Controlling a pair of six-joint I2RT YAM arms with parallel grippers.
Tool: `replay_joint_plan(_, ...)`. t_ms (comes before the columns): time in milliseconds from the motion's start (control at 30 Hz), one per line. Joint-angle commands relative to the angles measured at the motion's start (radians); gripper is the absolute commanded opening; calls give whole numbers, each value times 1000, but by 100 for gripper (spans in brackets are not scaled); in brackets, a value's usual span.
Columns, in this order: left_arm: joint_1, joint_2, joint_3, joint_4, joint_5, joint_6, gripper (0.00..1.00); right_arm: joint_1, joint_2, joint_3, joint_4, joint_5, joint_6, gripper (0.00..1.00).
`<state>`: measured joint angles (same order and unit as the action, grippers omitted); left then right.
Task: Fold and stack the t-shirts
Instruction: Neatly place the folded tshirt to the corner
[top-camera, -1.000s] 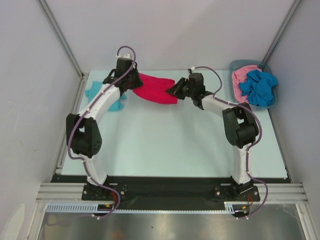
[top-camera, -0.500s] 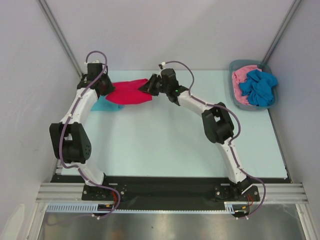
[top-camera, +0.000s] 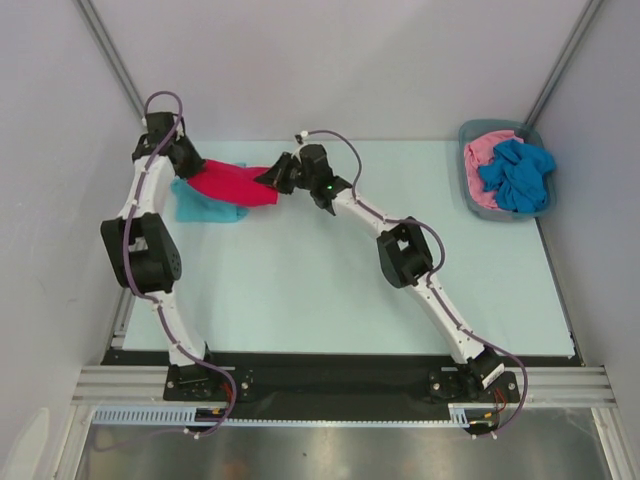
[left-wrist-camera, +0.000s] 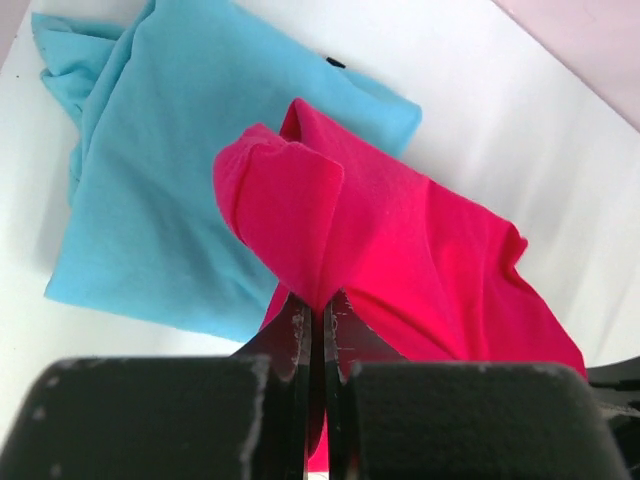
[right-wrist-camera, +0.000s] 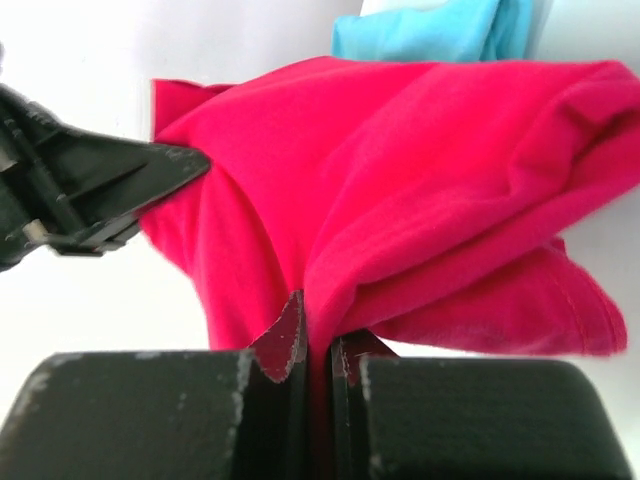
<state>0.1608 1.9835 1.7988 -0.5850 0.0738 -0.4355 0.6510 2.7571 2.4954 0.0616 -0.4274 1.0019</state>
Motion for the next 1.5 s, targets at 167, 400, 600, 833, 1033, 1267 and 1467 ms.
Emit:
replay_joint_plan(167, 72, -33, -74, 120, -161, 21, 0, 2, 9, -127, 170, -114, 15, 0)
replay_joint_plan(400, 17, -101, -17, 116, -92, 1, 0, -31, -77, -84, 123, -102, -5, 0)
replay_joint_plan(600, -102, -143, -5, 82, -54, -11, 0, -97, -243, -246, 118, -96, -52, 0)
replay_joint_plan(833, -314, -184, -85, 79, -68, -12, 0, -145, -437, -533, 185, -93, -92, 0)
replay_joint_plan(1033, -432, -213, -118, 93, -112, -35, 0, -178, -623, -771, 146, -63, -180, 0)
replay_joint_plan(1267, -431, -196, 123, -25, -193, 33, 0, -209, -680, -699, 127, -99, -197, 0)
replay_joint_plan(1467, -360, -178, 318, -114, -201, 73, 0, -195, -616, -482, 116, -131, -171, 0)
